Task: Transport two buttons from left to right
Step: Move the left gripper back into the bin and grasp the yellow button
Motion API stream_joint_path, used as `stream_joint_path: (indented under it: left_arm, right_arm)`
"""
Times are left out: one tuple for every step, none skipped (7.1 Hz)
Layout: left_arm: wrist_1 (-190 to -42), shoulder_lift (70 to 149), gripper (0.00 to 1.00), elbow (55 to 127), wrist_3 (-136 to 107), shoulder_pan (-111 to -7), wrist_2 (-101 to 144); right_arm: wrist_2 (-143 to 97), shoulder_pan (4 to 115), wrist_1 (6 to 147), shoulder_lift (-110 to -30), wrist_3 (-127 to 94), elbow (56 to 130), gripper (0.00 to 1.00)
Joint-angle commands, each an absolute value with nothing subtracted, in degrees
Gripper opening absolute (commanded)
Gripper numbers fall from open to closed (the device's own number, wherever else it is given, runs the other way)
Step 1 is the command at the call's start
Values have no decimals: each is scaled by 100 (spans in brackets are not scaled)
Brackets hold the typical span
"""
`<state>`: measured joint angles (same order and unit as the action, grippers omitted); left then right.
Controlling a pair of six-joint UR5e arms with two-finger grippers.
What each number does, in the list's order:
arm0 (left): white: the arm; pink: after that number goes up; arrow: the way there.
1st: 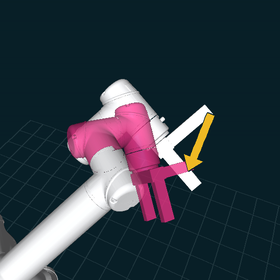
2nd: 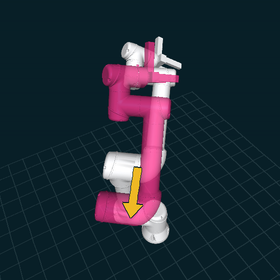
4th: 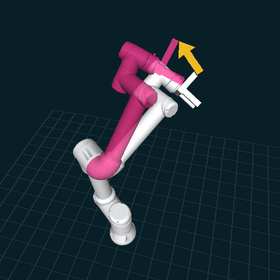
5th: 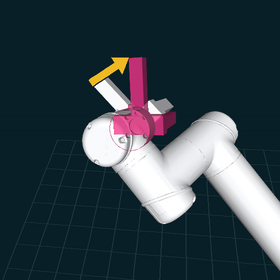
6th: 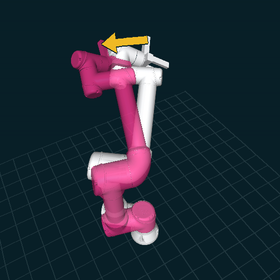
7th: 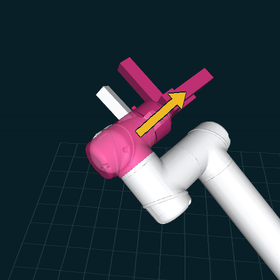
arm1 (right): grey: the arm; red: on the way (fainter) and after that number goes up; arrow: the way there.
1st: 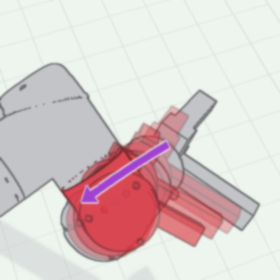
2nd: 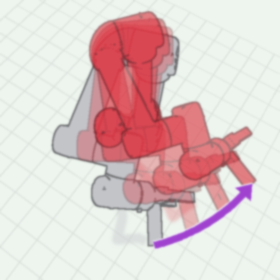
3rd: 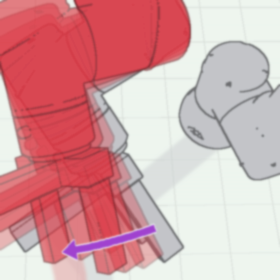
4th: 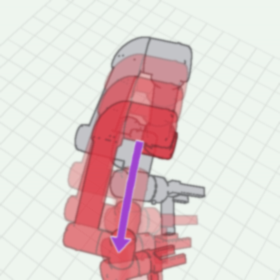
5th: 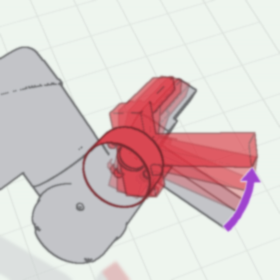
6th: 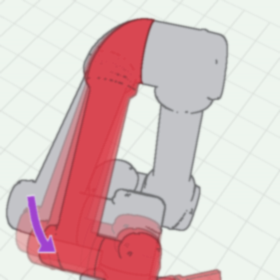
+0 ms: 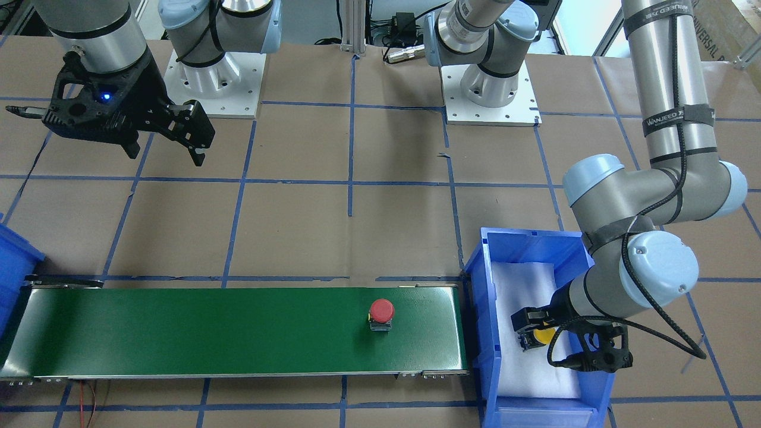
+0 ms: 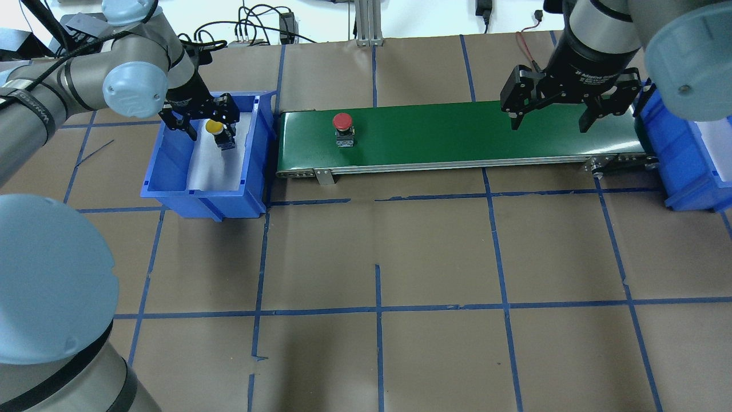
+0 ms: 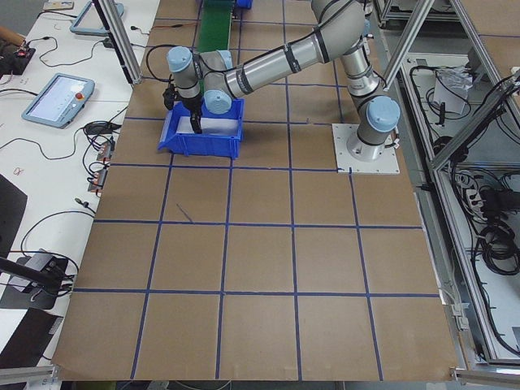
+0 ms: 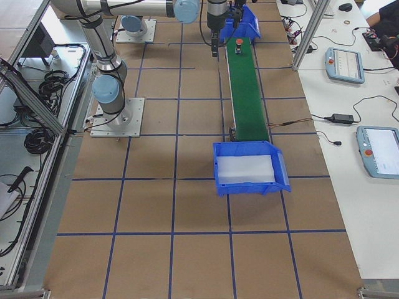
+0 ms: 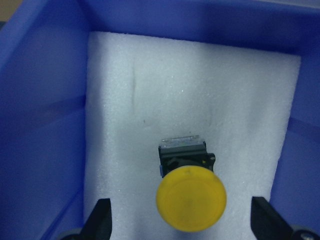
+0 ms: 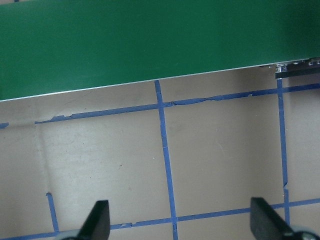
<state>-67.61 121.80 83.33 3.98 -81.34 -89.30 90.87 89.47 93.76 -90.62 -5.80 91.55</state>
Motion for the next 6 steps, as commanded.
stream_joint_path:
  left_arm:
    - [-6715,12199,55,8306,387,-8139,-8843]
    - [-6715,12191,51,8253,387,-8139,-8824]
    - [-6706,12190,52,8314,378,-8139,-8798]
    - [-6663,12182,54,8314,395,-8139,-8798]
    - [-6653,12182,66,8341,413,-8139,-8807]
    - [-6610,12182,66,8315,413,-8139,-8807]
  right_arm:
    - [9088,8947,9404,-9062,-580,9158,100]
    - [9088,8956,9404,-9062,-589,9158,100]
    - [9097,8956,9404,-9062,-580,9158,100]
    - [9105,8956,9413,-9062,-589,9158,100]
    - [9105,8965,9413,-9062,-598,9158,100]
    - [9105,8965,9413,-9062,-598,9158,100]
